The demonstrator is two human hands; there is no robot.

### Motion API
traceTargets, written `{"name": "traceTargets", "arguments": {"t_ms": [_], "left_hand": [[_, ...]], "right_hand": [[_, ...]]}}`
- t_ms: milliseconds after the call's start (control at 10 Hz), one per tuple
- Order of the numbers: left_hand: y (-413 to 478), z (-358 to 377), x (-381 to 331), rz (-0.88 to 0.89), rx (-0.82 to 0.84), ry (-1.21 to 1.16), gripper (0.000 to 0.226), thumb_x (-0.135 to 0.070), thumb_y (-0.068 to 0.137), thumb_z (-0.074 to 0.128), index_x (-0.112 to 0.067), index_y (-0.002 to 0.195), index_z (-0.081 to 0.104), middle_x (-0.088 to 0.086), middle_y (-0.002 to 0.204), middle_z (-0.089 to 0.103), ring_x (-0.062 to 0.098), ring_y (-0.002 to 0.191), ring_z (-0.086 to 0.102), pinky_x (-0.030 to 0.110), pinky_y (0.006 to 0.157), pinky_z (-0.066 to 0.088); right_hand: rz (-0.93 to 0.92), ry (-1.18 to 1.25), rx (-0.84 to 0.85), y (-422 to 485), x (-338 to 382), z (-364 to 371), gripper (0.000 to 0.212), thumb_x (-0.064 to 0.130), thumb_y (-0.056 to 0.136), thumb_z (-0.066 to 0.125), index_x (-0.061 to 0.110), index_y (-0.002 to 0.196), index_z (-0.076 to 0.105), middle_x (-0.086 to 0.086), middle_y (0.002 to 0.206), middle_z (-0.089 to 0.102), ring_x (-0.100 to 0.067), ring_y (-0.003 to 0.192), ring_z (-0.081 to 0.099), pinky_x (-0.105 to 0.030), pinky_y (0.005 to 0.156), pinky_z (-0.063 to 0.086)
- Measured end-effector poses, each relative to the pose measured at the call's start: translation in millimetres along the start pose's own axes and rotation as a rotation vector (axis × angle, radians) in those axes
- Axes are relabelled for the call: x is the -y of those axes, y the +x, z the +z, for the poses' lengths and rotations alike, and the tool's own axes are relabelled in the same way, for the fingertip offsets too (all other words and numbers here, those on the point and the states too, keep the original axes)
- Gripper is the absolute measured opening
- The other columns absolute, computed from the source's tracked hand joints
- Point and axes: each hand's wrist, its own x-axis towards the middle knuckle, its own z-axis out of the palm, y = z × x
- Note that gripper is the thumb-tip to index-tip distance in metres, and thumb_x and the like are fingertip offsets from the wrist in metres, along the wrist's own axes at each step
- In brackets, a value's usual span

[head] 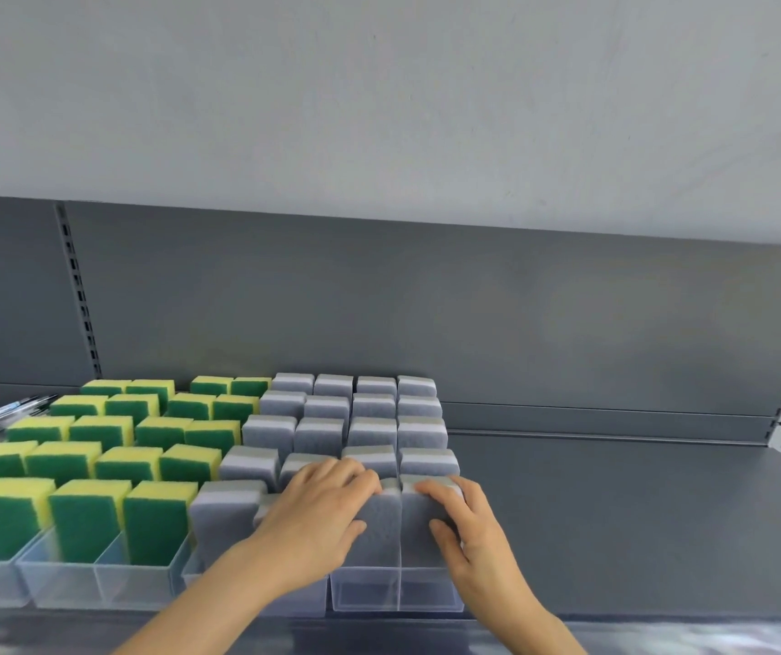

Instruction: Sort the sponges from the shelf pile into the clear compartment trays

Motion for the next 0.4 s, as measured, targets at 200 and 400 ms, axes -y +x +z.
{"name": "traceTargets", "arguments": {"t_ms": [200, 400], "left_hand": [[0, 0, 1, 0.003, -0.005, -0.033, 0.029, -0.031, 0.096, 0.044, -0.030, 0.124, 0.038, -0.014, 0.131, 0.036, 0.009, 0.124, 0.033, 0.026, 0.105, 0.025], [3, -9, 9, -0.032, -0.044, -0.260, 0.037, -0.034, 0.093, 0.049, -0.033, 0.128, 0.040, -0.018, 0.130, 0.034, 0.003, 0.123, 0.032, 0.023, 0.104, 0.033]], "right_hand": [[0.008, -0.024, 0.013, 1, -4, -4, 0.075, 0.007, 0.091, 0.047, 0.078, 0.104, 0.025, 0.025, 0.121, 0.035, 0.008, 0.113, 0.037, 0.000, 0.089, 0.031], [0.077, -0.014, -0.046, -2, 0, -20, 0.059, 0.032, 0.083, 0.039, 0.078, 0.113, 0.019, 0.027, 0.129, 0.029, 0.012, 0.121, 0.028, 0.003, 0.091, 0.025]]}}
